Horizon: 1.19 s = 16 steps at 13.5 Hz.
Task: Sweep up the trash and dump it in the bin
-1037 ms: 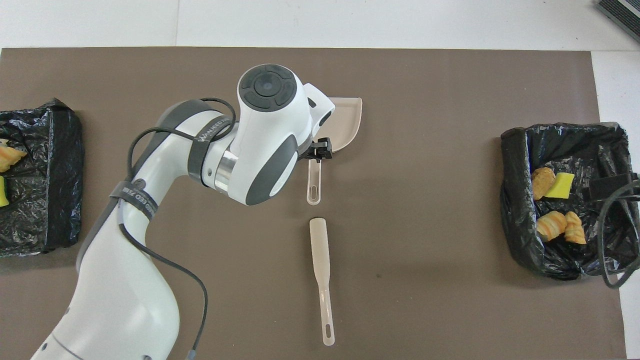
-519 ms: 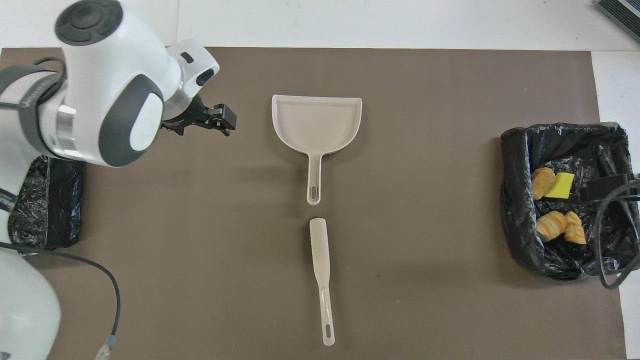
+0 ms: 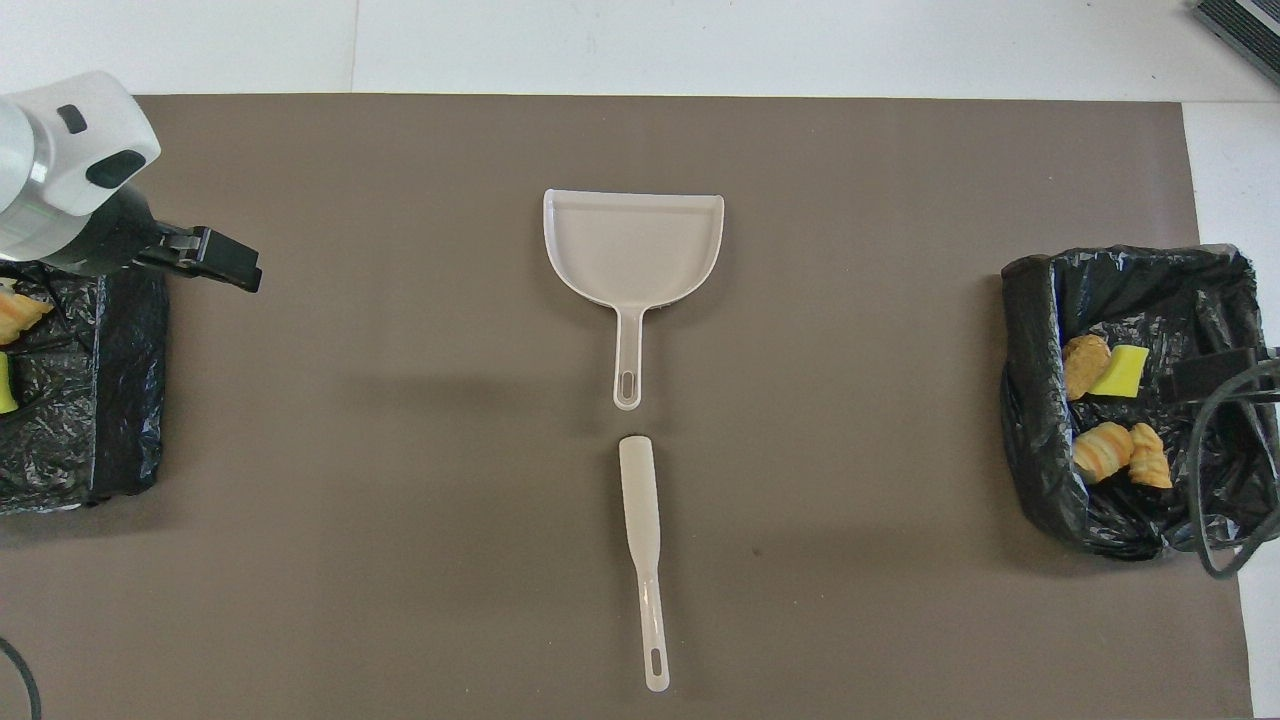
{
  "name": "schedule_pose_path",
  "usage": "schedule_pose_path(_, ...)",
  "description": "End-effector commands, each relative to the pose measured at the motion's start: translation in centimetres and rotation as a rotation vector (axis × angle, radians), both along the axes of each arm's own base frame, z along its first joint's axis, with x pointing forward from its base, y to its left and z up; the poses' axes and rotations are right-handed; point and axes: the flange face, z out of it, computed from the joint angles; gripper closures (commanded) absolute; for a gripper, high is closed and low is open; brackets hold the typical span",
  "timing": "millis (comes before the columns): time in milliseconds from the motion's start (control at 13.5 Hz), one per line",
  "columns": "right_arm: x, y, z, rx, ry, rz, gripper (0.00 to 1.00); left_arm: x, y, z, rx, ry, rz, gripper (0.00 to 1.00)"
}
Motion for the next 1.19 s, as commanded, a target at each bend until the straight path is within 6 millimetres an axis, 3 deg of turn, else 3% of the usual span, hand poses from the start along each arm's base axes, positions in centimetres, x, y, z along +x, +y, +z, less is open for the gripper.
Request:
schedule_pose_path(0, -0.3, -0.1, 0.0, 0.014, -0.007, 0.022, 0.0, -3.9, 1.0, 0.9, 0.023, -0.033, -0.015, 0.0)
schedule_pose_path(222, -0.3, -0.2, 0.0, 0.014, -0.009, 0.021, 0.0, -5.8, 1.3, 3.2, 0.039, -0.063, -0.017, 0.0)
schedule_pose_path(519, -0.3, -0.1, 0.0, 0.014, -0.009, 0.022, 0.0, -6.0, 1.7, 6.5, 0.047, -0.039, -0.008, 0.0)
schedule_pose_path(889, -0.3, -0.1, 0.0, 0.014, -0.007, 0.022, 0.0, -5.9, 1.4, 7.3, 0.052, -0.038, -0.012, 0.0)
schedule_pose_path(1111, -0.3, -0.1, 0.0, 0.014, -0.007, 0.022, 0.0, -6.8, 1.5, 7.8, 0.054, -0.023, -0.018, 0.0)
